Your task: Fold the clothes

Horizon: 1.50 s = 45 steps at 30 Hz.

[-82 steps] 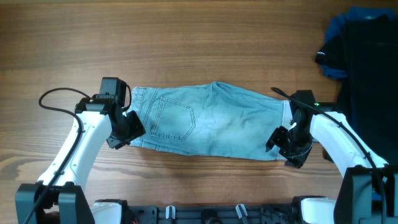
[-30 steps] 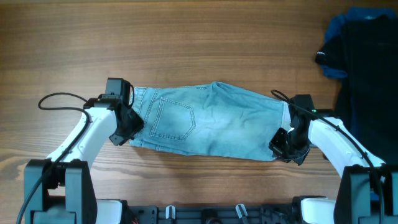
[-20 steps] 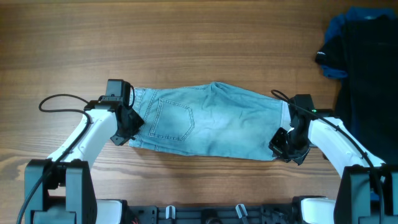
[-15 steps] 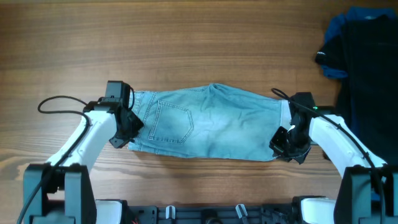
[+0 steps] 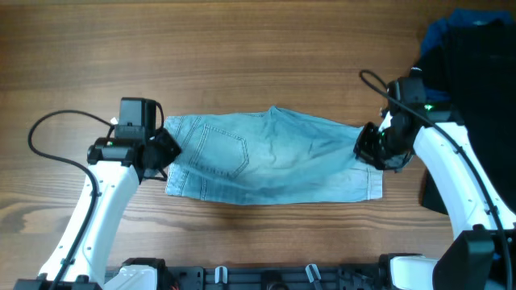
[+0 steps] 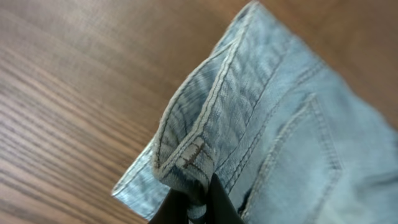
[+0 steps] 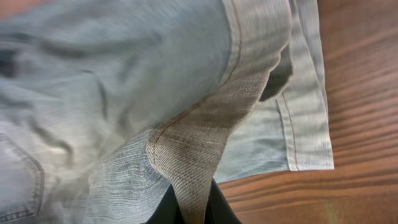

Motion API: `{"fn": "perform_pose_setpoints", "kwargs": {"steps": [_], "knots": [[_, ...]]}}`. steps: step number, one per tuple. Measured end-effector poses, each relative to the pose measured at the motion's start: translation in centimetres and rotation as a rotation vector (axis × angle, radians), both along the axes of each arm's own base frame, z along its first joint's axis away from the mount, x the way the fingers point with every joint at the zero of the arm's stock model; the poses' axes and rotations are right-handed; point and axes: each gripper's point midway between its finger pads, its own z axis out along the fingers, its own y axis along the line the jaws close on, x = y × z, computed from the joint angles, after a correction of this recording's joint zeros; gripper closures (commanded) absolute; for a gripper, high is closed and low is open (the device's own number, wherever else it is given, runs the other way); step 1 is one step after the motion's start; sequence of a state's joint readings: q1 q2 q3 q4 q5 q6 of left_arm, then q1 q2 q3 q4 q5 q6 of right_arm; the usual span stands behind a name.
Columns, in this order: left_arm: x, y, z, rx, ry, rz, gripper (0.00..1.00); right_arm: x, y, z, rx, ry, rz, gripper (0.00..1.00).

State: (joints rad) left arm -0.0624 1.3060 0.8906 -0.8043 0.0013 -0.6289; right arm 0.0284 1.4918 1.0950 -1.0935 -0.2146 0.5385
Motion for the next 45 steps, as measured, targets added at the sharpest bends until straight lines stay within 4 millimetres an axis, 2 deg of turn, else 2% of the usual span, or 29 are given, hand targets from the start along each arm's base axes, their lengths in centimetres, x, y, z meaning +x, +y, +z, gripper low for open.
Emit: {"fn": "perform_pose_setpoints", "kwargs": {"steps": [2,3,4,12,19,24,28,30,37,42,45], "knots": [[1.2,-0.2,1.5,-0.006,-0.044,-0.006,0.96,1.2,0.1,1.5,0.004,-0.043,0.004,0.96],[2.5,-0.4,3.2,-0.013,-0.098,-0.014,0.96,2.4,0.1,2.7,0.004,-0.09,0.007,0.96],[2.9,-0.4,3.7,-0.013,-0.116,-0.019,0.96,3.0,0.1,3.1,0.005,-0.115,0.008,0.96],[8.8,-1.4,9.4,-0.054,-0.409,-0.049,0.96,8.4,0.3,5.2,0.011,-0.351,0.009,0.96],[10.9,-1.7,11.7,-0.069,-0.534,-0.058,0.96,11.6,0.4,7.0,0.017,-0.502,0.011,0.96],[11.6,-1.8,12.3,-0.073,-0.571,-0.06,0.96,12.0,0.5,7.3,0.018,-0.522,0.011,0.96],[12.1,-1.9,10.5,-0.07,-0.525,-0.059,0.96,11.5,0.5,7.0,0.023,-0.496,-0.003,0.96],[12.1,-1.9,10.3,-0.07,-0.518,-0.059,0.96,11.0,0.7,6.7,0.055,-0.455,-0.056,0.96],[12.0,-1.9,10.1,-0.07,-0.509,-0.059,0.96,10.2,3.8,8.1,0.356,-0.38,-0.145,0.96],[12.0,-1.9,10.0,-0.07,-0.507,-0.059,0.96,9.9,4.0,9.7,0.558,-0.304,-0.271,0.96],[12.0,-1.8,10.1,-0.072,-0.51,-0.047,0.96,10.8,3.7,11.2,0.66,-0.306,-0.343,0.96]]}}
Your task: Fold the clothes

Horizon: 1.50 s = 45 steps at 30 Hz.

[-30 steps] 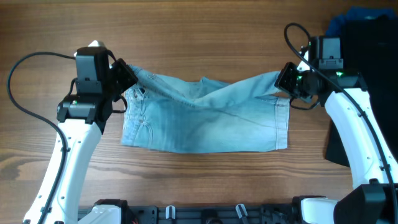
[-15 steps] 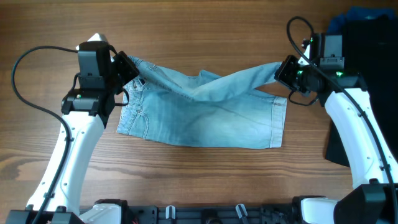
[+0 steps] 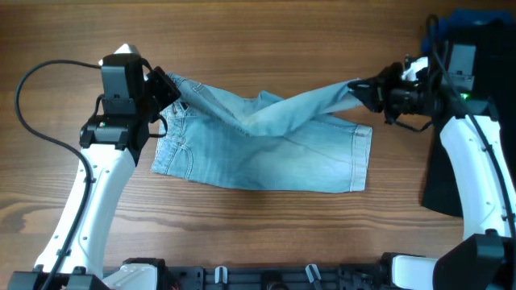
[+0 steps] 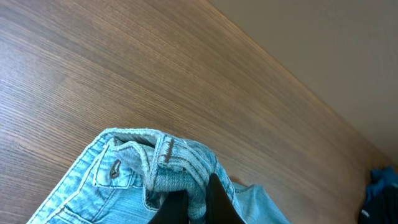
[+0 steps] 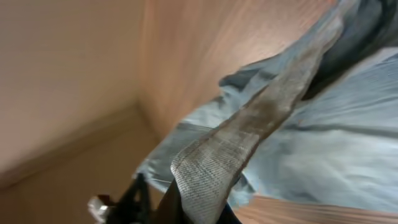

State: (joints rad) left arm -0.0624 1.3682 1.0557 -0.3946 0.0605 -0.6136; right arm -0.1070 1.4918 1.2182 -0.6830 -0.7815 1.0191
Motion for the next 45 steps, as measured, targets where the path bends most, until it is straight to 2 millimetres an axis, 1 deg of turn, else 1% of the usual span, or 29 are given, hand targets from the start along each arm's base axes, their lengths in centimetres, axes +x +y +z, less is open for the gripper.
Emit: {"fn": "perform_pose_setpoints", "kwargs": {"steps": [3,4,8,11,12,14,15,17,18,21,24,25,27,28,29,31,32,33,34,35,36,37,38,39,40,42,43,44,45], "knots": [[0.3,0.5,0.2,-0.033,-0.007,0.07,0.96,1.4,0.1,1.5,0.078,-0.015,-0.059,0.96],[0.7,0.7,0.7,-0.055,-0.032,0.096,0.96,1.8,0.1,1.9,0.112,0.002,-0.095,0.96],[1.6,1.2,1.7,-0.109,-0.082,0.173,0.96,2.3,-0.4,1.8,0.17,0.089,-0.204,0.96],[2.5,1.7,2.7,-0.151,-0.135,0.241,0.96,2.9,-1.4,1.2,0.159,0.132,-0.306,0.96],[2.7,1.8,2.7,-0.155,-0.14,0.25,0.96,3.0,-1.9,1.0,0.147,0.138,-0.338,0.96],[3.5,1.9,2.0,-0.158,-0.142,0.257,0.96,3.4,-2.6,0.6,0.123,0.14,-0.385,0.96],[4.1,1.9,1.3,-0.157,-0.133,0.262,0.96,3.6,-3.1,0.4,0.101,0.137,-0.415,0.96],[5.3,1.8,-1.2,-0.157,-0.099,0.269,0.96,4.0,-4.5,-0.1,0.045,0.129,-0.486,0.96],[6.2,1.7,-1.9,-0.16,-0.107,0.269,0.96,4.2,-5.1,-0.3,0.024,0.124,-0.516,0.96],[8.3,1.3,-3.1,-0.176,-0.147,0.259,0.96,5.7,-6.2,-0.2,-0.011,0.069,-0.569,0.96],[9.4,1.2,-2.8,-0.186,-0.195,0.253,0.96,8.3,-6.7,-2.1,-0.02,0.046,-0.587,0.96],[9.8,1.1,-2.6,-0.19,-0.213,0.25,0.96,9.0,-6.9,-3.4,-0.026,0.058,-0.591,0.96],[10.3,1.1,-2.3,-0.196,-0.241,0.246,0.96,10.6,-7.1,-5.1,-0.027,0.044,-0.595,0.96],[11.0,0.9,-2.3,-0.204,-0.268,0.24,0.96,11.4,-7.3,-6.5,-0.032,0.049,-0.599,0.94],[11.5,0.9,-2.9,-0.205,-0.274,0.239,0.96,12.0,-7.4,-7.1,-0.032,0.042,-0.6,0.89],[12.7,0.8,-4.1,-0.211,-0.302,0.237,0.93,13.5,-7.5,-7.8,-0.026,-0.002,-0.605,0.86],[13.3,0.8,-5.0,-0.21,-0.307,0.238,0.86,13.9,-7.7,-8.2,-0.03,-0.009,-0.611,0.8],[13.7,0.9,-6.3,-0.206,-0.304,0.244,0.84,14.2,-8.2,-9.2,-0.044,-0.002,-0.627,0.68],[14.1,1.0,-7.4,-0.205,-0.303,0.249,0.7,14.4,-8.5,-10.0,-0.056,0.005,-0.641,0.57],[14.3,1.1,-8.0,-0.202,-0.304,0.251,0.55,14.5,-8.7,-10.6,-0.065,0.008,-0.647,0.42],[14.6,1.2,-8.9,-0.202,-0.308,0.257,0.49,14.7,-9.2,-11.4,-0.079,0.013,-0.667,0.33],[14.8,1.3,-9.5,-0.195,-0.31,0.258,0.38,15.1,-9.4,-11.5,-0.087,-0.006,-0.669,0.25],[15.3,1.4,-9.7,-0.191,-0.34,0.259,0.31,16.4,-9.7,-11.2,-0.113,-0.09,-0.655,0.01],[15.7,1.4,-9.8,-0.164,-0.37,0.242,0.23,17.5,-9.8,-10.2,-0.146,-0.192,-0.615,0.01],[16.0,1.4,-9.2,-0.134,-0.396,0.217,0.19,18.5,-9.5,-8.5,-0.178,-0.319,-0.555,0.01],[17.2,0.7,-7.3,-0.077,-0.422,0.132,0.19,19.3,-8.7,-5.8,-0.243,-0.484,-0.414,0.01],[17.7,0.4,-6.2,-0.057,-0.408,0.088,0.21,19.3,-8.3,-5.0,-0.263,-0.517,-0.336,0.03],[17.7,0.1,-4.9,-0.044,-0.367,0.04,0.27,18.8,-7.8,-4.8,-0.284,-0.522,-0.245,0.15],[17.0,-0.1,-3.6,-0.041,-0.316,0.005,0.46,17.8,-7.3,-5.1,-0.302,-0.491,-0.16,0.43]]}}
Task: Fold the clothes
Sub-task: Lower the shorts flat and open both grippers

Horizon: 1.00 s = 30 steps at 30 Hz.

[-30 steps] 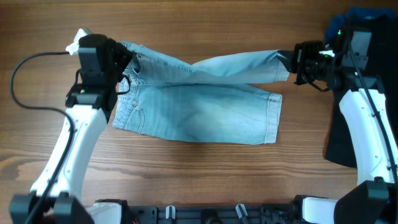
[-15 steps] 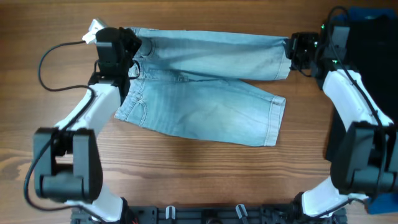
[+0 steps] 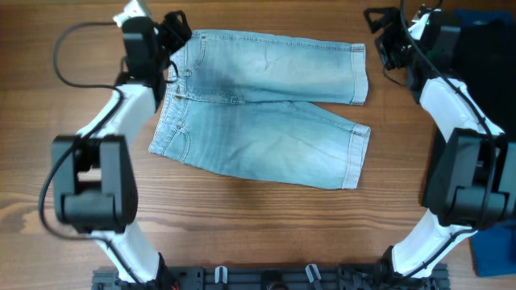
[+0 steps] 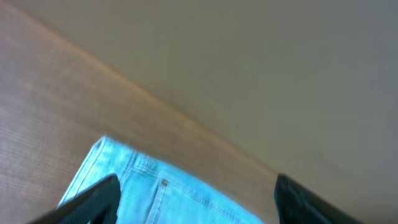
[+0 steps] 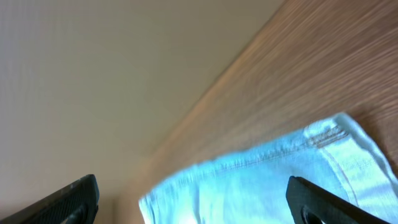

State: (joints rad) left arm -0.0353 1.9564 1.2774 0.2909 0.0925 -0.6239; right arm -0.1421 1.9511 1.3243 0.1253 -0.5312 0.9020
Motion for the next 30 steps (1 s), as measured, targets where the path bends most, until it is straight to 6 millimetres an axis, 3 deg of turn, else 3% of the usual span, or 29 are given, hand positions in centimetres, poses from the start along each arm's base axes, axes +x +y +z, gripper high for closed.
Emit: {"fn": "perform_pose_setpoints", "kwargs": {"steps": [1,2,3,4,6,9,11,13,16,20,24,25,27,30], "knots": [[-1.3,-0.1,2.2,0.009,0.043,-0.031,0.53,-1.0,0.6,0.0,-0.038,0.024,0.077,0.59],[-2.6,-0.3,3.3,0.026,0.089,-0.056,0.68,-3.2,1.4,-1.1,-0.086,0.116,0.154,0.81],[-4.8,-0.5,3.8,0.056,0.162,-0.098,0.76,-5.2,2.1,-2.0,-0.133,0.18,0.213,0.96],[-6.6,-0.7,3.9,0.091,0.215,-0.135,0.84,-7.2,2.5,-3.2,-0.183,0.258,0.259,0.96],[-9.7,-0.9,1.5,0.131,0.37,-0.191,0.89,-10.2,3.0,-5.7,-0.286,0.394,0.317,0.96],[-11.0,-0.9,-2.2,0.145,0.495,-0.224,0.92,-11.6,4.1,-8.2,-0.483,0.434,0.377,0.95],[-10.7,-1.0,-5.9,0.144,0.564,-0.236,0.94,-11.3,4.3,-8.7,-0.581,0.424,0.376,0.96],[-9.5,-1.0,-8.4,0.146,0.568,-0.239,0.94,-9.9,3.7,-8.2,-0.654,0.376,0.333,0.96],[-9.4,-1.0,-11.9,0.143,0.624,-0.246,0.94,-9.3,2.3,-8.1,-0.717,0.374,0.277,0.96],[-9.4,-0.8,-13.2,0.152,0.646,-0.237,0.94,-8.6,1.8,-8.1,-0.743,0.364,0.25,0.96],[-9.5,-0.3,-13.5,0.171,0.658,-0.221,0.96,-8.9,1.7,-14.7,-0.732,0.478,0.285,0.96],[-10.0,-0.1,-13.8,0.179,0.682,-0.214,0.96,-8.7,1.9,-15.5,-0.722,0.485,0.287,0.96],[-10.9,0.3,-14.2,0.192,0.727,-0.203,0.96,-8.7,2.0,-15.8,-0.716,0.489,0.289,0.95],[-12.9,0.4,-14.9,0.193,0.816,-0.21,0.96,-8.7,2.0,-15.7,-0.701,0.489,0.29,0.85]]}}
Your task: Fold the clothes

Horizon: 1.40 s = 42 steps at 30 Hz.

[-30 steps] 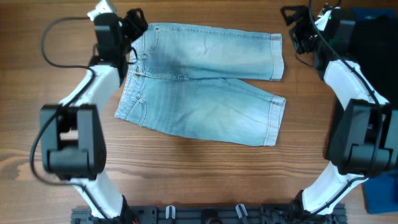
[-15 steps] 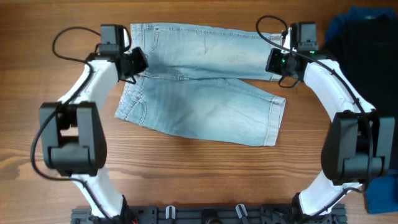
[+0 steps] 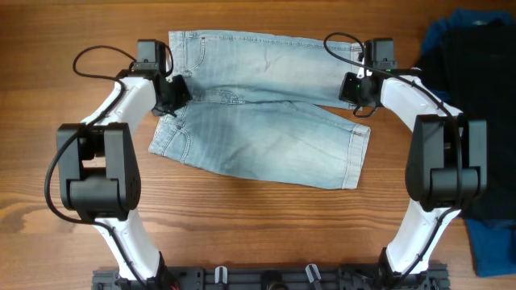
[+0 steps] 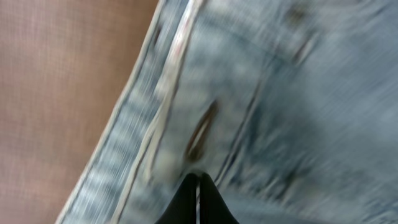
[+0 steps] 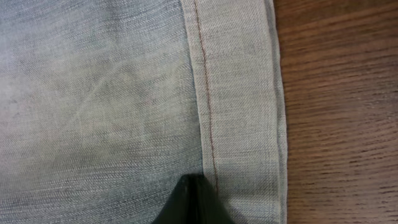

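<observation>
Light-blue denim shorts (image 3: 258,113) lie spread flat on the wooden table (image 3: 242,234), waistband to the left, both legs pointing right. My left gripper (image 3: 171,90) is shut with its tips on the waistband near a buttonhole (image 4: 200,130); in the left wrist view the left gripper (image 4: 198,182) shows no fold of cloth raised between its fingers. My right gripper (image 3: 357,90) is shut at the near corner of the far leg's hem (image 5: 236,93). In the right wrist view the right gripper (image 5: 196,185) rests on flat denim just left of the hem seam.
A pile of dark clothing (image 3: 476,97) with a blue garment (image 3: 451,28) lies at the right edge, close behind my right arm. More blue cloth (image 3: 493,250) shows at the lower right corner. Bare wood lies in front of the shorts.
Both grippers were open at the far corners of the shorts. Now both are shut, nearer the middle, on the waistband and on the far leg's hem. The shorts lie as before.
At first the shorts lay folded lengthwise, each gripper shut on one end. Then both ends were held up and stretched apart toward the back. Then the shorts lay opened flat with both grippers open. Now the grippers are shut on the cloth's left and right sides.
</observation>
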Motion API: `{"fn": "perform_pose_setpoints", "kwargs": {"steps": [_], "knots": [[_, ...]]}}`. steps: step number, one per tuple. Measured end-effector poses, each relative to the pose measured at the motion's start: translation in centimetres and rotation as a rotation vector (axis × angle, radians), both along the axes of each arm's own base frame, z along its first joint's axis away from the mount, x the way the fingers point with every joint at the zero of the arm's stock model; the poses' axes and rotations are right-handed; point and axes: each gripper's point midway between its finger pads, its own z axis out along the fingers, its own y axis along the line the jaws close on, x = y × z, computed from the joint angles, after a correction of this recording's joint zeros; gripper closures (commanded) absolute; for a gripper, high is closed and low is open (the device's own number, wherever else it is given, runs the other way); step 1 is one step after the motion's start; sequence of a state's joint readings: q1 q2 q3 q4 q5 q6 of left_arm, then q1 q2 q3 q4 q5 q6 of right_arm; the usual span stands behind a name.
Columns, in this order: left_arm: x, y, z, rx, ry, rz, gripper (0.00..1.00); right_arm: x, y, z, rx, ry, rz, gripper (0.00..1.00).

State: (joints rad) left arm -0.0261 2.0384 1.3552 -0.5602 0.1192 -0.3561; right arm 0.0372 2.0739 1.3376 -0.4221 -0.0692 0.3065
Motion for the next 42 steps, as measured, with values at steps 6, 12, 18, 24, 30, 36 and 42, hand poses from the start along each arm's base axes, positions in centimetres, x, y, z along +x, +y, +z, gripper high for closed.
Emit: {"fn": "perform_pose_setpoints", "kwargs": {"steps": [6,12,18,24,30,36,42], "knots": [[-2.9,0.4,-0.8,0.02,0.124,0.005,0.96,-3.5,-0.6,8.9,0.002,-0.028,0.0,0.66],[-5.3,1.4,-1.0,0.077,0.214,0.086,0.96,-7.6,-0.7,11.2,0.004,0.061,-0.007,0.68],[-7.6,2.0,-0.8,0.104,0.273,0.121,0.96,-7.1,1.2,11.5,0.074,0.026,0.118,0.96],[-6.3,0.7,8.2,0.069,0.03,0.1,0.96,-6.9,4.7,12.3,0.159,-0.018,0.249,0.96],[-5.8,0.1,11.2,0.049,-0.053,0.089,0.96,-4.6,4.7,14.0,0.108,-0.127,0.322,0.96],[-5.1,0.0,8.8,0.052,-0.011,0.094,0.96,2.7,3.2,19.8,0.011,-0.361,0.359,0.95],[-5.0,0.0,5.9,0.059,0.055,0.092,0.96,10.1,1.6,13.8,-0.076,-0.454,0.354,0.68]]}}
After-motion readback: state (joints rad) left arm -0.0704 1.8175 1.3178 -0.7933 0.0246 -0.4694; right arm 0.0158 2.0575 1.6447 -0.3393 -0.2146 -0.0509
